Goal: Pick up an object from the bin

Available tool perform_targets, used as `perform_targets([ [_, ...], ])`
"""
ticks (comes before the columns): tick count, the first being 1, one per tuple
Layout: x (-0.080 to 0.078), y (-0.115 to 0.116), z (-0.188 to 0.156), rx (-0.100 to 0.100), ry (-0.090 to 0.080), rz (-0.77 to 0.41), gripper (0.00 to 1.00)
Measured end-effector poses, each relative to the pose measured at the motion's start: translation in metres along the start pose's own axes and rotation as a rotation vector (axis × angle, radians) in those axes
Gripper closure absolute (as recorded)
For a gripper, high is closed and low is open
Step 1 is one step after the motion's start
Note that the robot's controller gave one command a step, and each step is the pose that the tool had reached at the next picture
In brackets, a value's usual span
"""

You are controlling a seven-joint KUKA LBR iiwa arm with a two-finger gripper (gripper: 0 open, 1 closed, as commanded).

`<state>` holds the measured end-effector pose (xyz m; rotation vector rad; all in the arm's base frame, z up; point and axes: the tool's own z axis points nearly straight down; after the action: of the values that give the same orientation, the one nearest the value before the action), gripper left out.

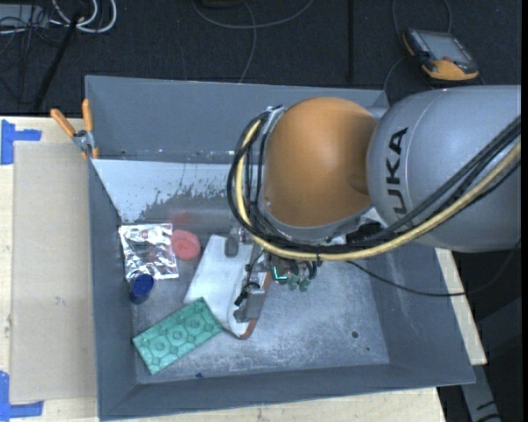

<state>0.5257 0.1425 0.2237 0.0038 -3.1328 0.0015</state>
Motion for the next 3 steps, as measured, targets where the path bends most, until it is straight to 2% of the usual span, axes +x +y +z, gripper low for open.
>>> perform_targets([
  [1, 0.021, 0.019, 0.155, -0.003, -0.006, -0.382, 0.0],
  [2, 0.035, 0.095, 0.124, -0.001, -0.011, -0.637, 0.0],
  [3, 0.032, 0.067, 0.118, 0.002, -0.007, -0.607, 0.0],
])
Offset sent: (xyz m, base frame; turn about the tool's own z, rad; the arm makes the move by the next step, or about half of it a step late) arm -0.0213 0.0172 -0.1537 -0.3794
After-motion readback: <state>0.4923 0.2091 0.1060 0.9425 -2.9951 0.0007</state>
